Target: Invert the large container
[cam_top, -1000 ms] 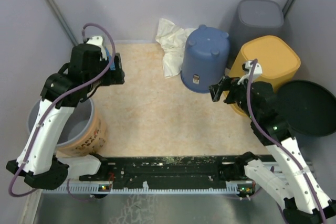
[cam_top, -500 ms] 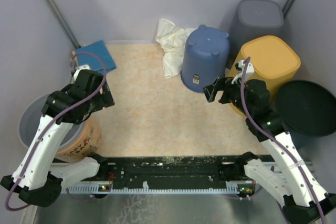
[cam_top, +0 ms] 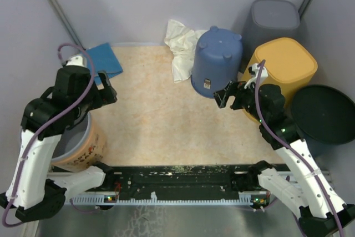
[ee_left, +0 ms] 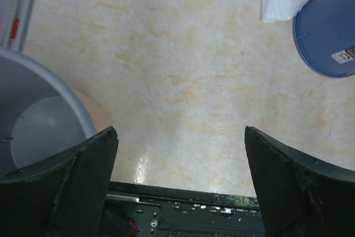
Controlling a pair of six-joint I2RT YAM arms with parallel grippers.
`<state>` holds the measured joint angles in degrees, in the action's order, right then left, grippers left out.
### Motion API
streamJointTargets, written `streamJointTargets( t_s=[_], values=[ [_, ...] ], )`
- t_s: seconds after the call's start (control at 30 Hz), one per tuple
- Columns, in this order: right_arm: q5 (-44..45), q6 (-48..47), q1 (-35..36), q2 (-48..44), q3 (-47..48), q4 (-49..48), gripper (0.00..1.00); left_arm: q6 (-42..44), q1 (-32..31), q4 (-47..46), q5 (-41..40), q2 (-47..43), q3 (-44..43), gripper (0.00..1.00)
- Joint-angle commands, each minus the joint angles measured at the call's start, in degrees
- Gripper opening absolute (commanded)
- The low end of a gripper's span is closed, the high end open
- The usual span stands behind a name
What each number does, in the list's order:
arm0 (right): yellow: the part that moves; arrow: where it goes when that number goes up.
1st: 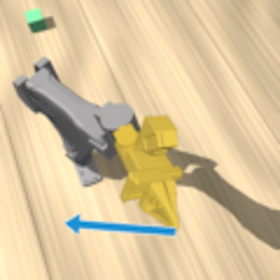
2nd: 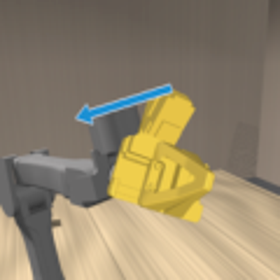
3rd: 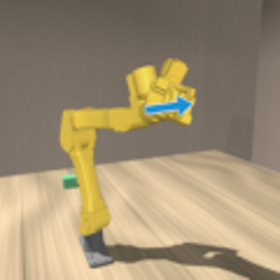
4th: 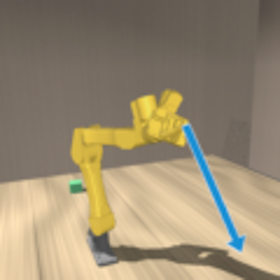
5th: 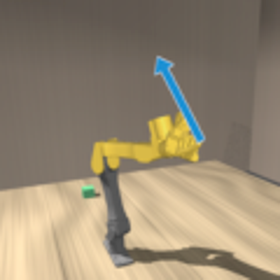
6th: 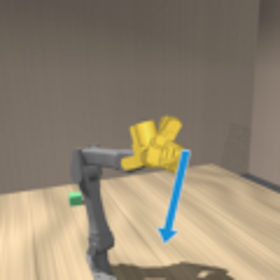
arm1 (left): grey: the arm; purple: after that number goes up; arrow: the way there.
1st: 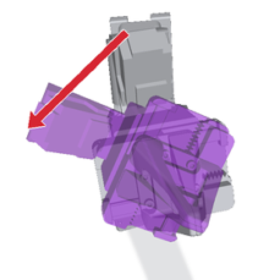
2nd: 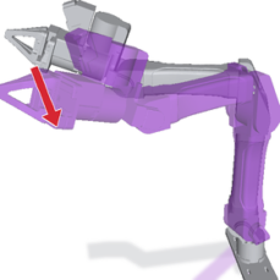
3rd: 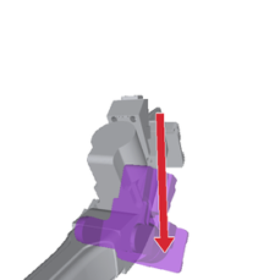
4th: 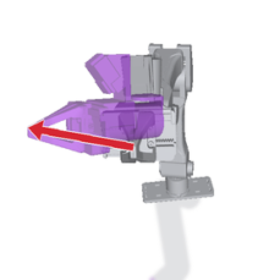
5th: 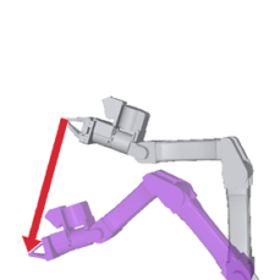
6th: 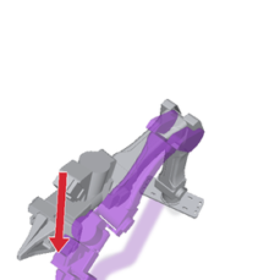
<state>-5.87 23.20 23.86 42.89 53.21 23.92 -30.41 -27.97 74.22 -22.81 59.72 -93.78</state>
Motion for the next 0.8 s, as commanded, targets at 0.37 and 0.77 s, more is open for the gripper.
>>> streamJointTargets(
  t_s=[0.37, 0.77],
  values=[
    [-2.5, 0.5, 0.2, 0.3, -0.1, -4.2, 0.92, -5.2, 5.8, 6.6, -11.0, -5.1, 17.3, 0.99],
    [-4.5, 1.3, 0.2, 2.5, -0.4, -6.1, 0.91, 3.0, 5.9, -0.1, -5.3, -4.2, 14.3, 0.13]
  ],
)
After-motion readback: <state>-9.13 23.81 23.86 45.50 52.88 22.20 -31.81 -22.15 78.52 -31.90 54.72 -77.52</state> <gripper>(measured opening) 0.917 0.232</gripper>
